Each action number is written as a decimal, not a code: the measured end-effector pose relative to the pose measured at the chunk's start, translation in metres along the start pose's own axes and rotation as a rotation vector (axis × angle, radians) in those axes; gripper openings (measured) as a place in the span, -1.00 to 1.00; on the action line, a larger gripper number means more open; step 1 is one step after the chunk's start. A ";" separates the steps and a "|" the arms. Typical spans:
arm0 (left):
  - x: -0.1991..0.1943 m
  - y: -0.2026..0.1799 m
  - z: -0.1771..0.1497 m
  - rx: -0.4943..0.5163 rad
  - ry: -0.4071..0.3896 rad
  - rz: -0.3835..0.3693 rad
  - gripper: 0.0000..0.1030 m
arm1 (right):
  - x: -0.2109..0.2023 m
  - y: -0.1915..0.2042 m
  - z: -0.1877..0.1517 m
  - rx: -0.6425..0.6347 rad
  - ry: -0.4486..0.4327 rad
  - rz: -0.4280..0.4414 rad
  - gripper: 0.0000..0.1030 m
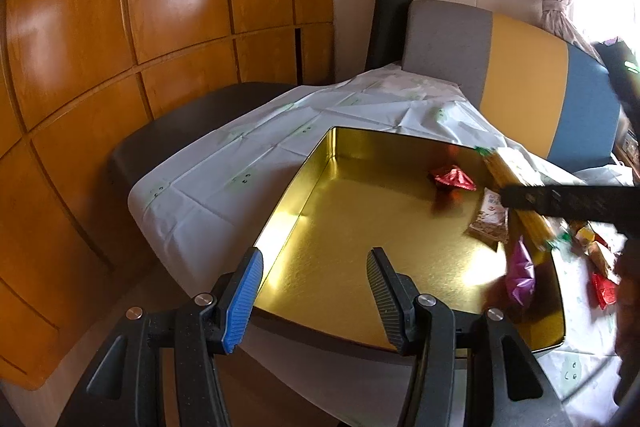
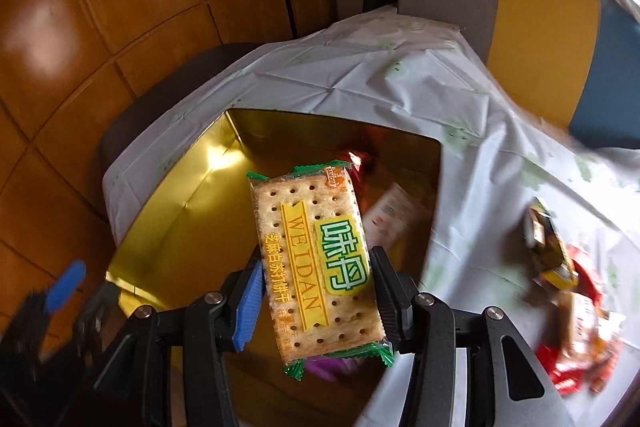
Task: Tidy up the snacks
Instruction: 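Lift the WEIDAN cracker pack into the gold tin and release it with the right gripper, then move both tools back toward the remaining snacks on the table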
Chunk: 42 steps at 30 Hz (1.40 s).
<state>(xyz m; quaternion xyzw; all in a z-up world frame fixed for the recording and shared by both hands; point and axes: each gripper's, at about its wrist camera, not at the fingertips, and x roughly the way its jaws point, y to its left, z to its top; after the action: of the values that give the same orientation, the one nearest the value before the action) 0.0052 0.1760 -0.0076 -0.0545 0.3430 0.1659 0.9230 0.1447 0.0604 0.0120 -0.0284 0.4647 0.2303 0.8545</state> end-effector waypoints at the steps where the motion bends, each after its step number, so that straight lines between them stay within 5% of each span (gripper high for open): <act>1: 0.002 0.002 -0.001 -0.003 0.006 0.003 0.06 | 0.010 0.001 0.003 0.001 0.019 0.001 -0.01; 6: 0.008 0.008 -0.003 -0.013 0.024 0.008 0.06 | 0.035 0.000 0.002 0.008 0.069 -0.028 0.03; 11: 0.010 0.005 -0.005 -0.010 0.029 -0.002 0.06 | 0.025 -0.001 -0.007 -0.025 0.035 -0.058 0.37; 24: 0.000 -0.005 -0.005 0.008 0.016 -0.019 0.06 | -0.064 0.026 -0.043 -0.143 -0.223 -0.218 0.44; 42: -0.019 -0.034 -0.002 0.086 -0.015 -0.049 0.06 | -0.110 0.004 -0.063 -0.105 -0.318 -0.294 0.50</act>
<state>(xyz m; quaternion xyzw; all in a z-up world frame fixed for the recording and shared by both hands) 0.0020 0.1384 0.0030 -0.0218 0.3413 0.1285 0.9309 0.0426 0.0072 0.0658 -0.1038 0.3023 0.1286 0.9388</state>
